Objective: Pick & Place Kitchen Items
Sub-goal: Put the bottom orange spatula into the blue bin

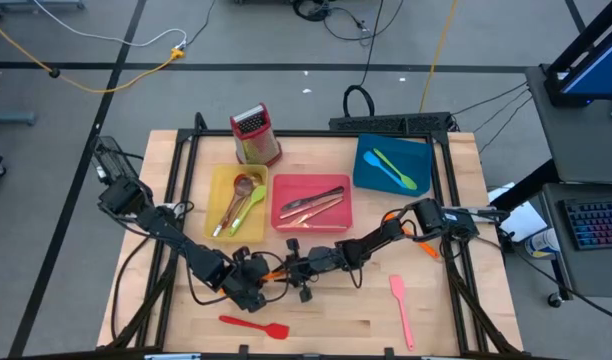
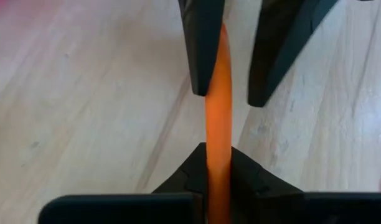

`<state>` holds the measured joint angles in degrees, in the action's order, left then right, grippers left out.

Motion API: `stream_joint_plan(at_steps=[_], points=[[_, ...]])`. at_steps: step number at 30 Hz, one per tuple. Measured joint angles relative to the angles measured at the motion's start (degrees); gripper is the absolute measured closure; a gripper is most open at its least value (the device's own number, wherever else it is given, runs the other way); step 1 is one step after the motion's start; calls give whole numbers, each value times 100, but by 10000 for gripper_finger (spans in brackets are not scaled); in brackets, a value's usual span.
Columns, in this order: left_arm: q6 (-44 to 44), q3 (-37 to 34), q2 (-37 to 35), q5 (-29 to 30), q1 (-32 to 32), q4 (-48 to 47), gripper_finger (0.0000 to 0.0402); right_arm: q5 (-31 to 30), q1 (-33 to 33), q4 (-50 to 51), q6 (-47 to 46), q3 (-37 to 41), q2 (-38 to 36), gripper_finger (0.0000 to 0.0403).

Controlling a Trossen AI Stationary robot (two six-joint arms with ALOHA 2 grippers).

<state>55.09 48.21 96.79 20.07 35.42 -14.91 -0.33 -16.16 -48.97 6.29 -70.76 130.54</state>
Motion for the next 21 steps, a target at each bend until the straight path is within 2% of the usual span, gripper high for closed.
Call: stream_joint_plan(at_steps=[2, 5, 9, 13, 18, 21], points=[[-107, 0, 0, 97, 0, 1, 369, 17, 0, -2, -123, 0, 0, 265], [-352, 0, 0, 278, 0, 3, 385, 38, 29, -16, -431, 0, 0, 245], [-521, 0, 0, 577, -4, 14, 391, 76, 131, 22, -868, 0, 0, 234], [-615, 0, 0, 649, -4, 13, 382, 129, 195, 7, -892, 0, 0, 245], [-759, 1, -1, 572, 2, 41, 394, 672, 192, -97, -730, 0, 0, 266], [-745, 2, -5, 581, -4, 33, 384, 637, 190, -197, -728, 5, 1, 269]])
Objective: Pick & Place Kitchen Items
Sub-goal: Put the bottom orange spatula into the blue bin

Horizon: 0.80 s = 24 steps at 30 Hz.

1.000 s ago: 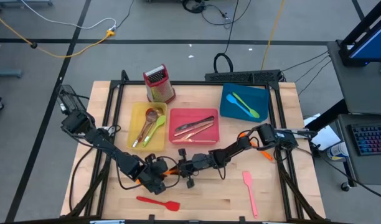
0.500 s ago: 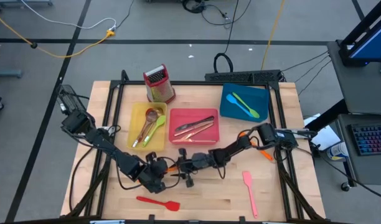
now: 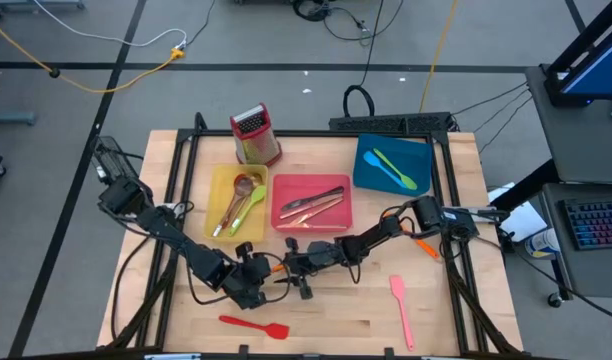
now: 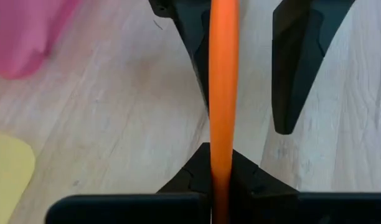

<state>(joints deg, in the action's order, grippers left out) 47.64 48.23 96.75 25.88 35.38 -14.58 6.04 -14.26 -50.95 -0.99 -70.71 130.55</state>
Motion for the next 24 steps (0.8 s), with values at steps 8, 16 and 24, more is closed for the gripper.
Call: stream_joint_plan(at_steps=[8, 16, 24], points=[[-48, -2, -1, 113, 51, 292, 393, -299, -6, -422, 20, 3, 6, 262], [-528, 0, -6, 972, 263, 963, 397, -289, 22, -1, 139, 314, -598, 262], [-1338, -3, 0, 1824, 234, 1976, 397, -303, 28, 389, 326, 1371, -2149, 261]])
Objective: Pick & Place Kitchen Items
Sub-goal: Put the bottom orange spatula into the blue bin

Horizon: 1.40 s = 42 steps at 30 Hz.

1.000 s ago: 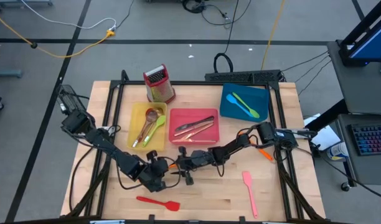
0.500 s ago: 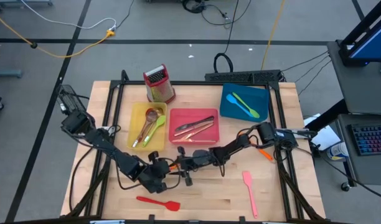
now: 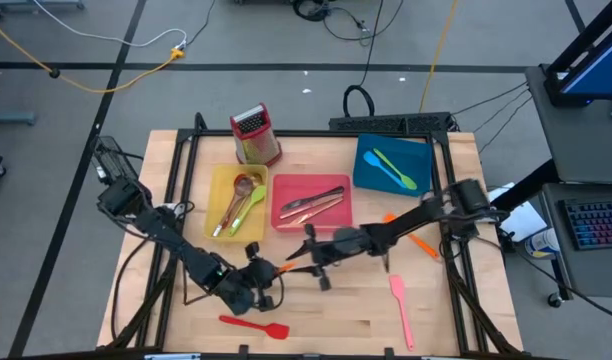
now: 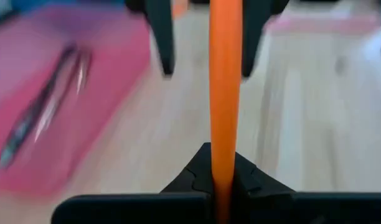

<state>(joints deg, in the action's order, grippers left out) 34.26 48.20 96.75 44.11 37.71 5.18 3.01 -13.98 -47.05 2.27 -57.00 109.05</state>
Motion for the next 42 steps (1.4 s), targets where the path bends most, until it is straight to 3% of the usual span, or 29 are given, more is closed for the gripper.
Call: stream_joint_plan(at_steps=[6, 11, 17, 25, 32, 42], points=[[-1518, 3, 0, 224, -350, 1543, 397, 125, -34, -235, -6, 698, -839, 261], [-2212, 3, 0, -193, -780, 2202, 398, 314, -122, -814, -138, 936, -1096, 261], [-2622, 3, 0, -409, -1122, 2314, 398, 219, -121, -1004, -164, 952, -1097, 261], [-3055, 3, 0, -1, -1135, 2299, 398, 117, -220, -738, -233, 1194, -1093, 260], [-3052, 1, 0, -45, -1075, 2333, 398, -1008, -168, -836, 48, 1336, -1091, 240], [-3043, 1, 0, -254, -1117, 2355, 396, -808, 16, -1530, 144, 1334, -1093, 231]])
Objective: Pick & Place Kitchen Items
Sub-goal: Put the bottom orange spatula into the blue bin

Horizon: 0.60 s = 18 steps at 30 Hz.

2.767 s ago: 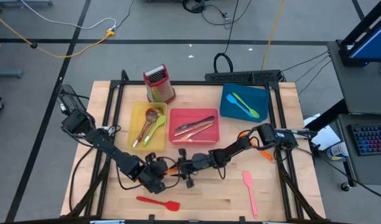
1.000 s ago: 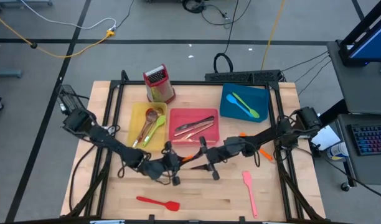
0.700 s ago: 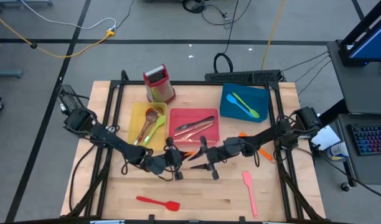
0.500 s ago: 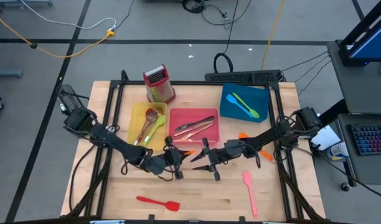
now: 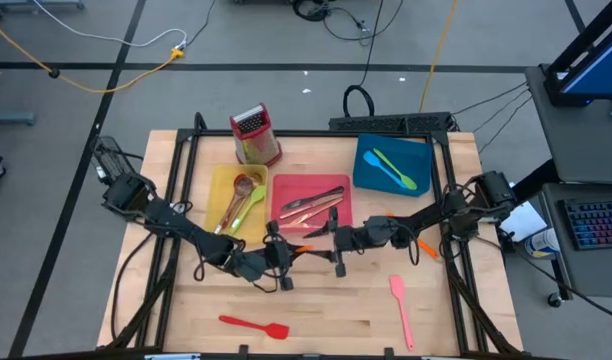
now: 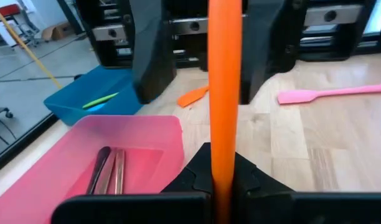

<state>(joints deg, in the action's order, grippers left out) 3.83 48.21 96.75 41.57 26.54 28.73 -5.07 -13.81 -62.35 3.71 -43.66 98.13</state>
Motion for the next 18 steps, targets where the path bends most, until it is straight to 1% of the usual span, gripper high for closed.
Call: stream_joint_plan(at_steps=[3, 6, 12, 15, 18], points=[[24, 2, 0, -19, -56, -16, 396, 565, 61, 7, -1, 0, 0, 231], [36, 2, 0, -101, -127, -12, 397, 807, 76, -22, -2, 0, 0, 231], [88, 2, -2, -363, -284, -1, 398, 790, 110, -437, -1, 0, 7, 231], [78, 2, -2, -358, -301, -11, 396, 805, 146, -474, 0, 0, 7, 232], [61, 2, -2, -360, -298, -22, 398, 801, 147, -452, 2, 0, 7, 247]])
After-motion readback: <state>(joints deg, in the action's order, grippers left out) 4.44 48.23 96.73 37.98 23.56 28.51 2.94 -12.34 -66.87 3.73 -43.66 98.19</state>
